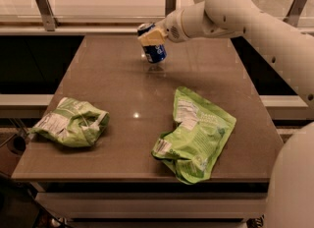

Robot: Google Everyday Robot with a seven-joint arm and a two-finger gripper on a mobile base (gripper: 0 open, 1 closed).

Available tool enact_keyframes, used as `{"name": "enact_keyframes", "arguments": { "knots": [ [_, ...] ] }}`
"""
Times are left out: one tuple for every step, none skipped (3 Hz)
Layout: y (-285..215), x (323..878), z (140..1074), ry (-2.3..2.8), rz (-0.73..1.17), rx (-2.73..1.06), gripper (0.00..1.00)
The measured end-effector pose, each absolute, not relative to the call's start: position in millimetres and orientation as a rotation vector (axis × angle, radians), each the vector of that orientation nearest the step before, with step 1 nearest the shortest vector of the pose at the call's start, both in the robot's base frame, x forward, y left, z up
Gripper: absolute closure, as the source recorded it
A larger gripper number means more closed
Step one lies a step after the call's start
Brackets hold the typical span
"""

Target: Knock pepsi can over

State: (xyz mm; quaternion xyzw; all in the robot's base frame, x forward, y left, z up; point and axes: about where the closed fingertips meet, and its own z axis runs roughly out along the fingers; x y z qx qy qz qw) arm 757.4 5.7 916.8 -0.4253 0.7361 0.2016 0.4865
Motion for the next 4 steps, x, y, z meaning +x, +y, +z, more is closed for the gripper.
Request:
{"name": "enact_keyframes", "arguments": {
  "knots": [
    [-2,759,911,1.874,0.406,-1.106,1.00],
    [-7,757,901,1.951,0.312,-1.178,1.00],
    [-8,755,889,2.028,0.191,-1.257,1.00],
    [0,757,881,2.068,0.065,-1.354,1.00]
  ]
}}
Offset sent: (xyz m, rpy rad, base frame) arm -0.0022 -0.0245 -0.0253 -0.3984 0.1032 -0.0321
